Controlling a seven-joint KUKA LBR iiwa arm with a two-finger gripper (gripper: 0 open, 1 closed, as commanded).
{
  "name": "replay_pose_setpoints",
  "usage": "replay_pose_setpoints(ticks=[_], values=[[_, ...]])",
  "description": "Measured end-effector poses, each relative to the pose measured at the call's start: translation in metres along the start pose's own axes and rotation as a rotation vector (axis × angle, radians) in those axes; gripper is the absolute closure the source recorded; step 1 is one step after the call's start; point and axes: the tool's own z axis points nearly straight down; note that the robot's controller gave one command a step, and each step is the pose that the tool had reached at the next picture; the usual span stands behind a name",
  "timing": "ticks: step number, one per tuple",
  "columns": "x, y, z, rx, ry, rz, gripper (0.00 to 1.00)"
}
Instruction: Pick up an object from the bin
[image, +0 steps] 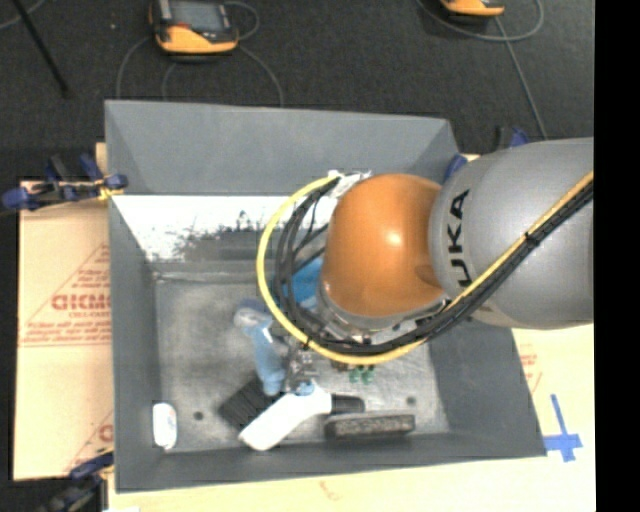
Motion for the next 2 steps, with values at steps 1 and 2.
replay_pose_setpoints(ticks=[1,2], values=[[-0.027,0.023,0.042,0.002,0.008,-0.032,1.00],[-0.005,0.053,0.031,0.003,0.014,-0.041,1.00]])
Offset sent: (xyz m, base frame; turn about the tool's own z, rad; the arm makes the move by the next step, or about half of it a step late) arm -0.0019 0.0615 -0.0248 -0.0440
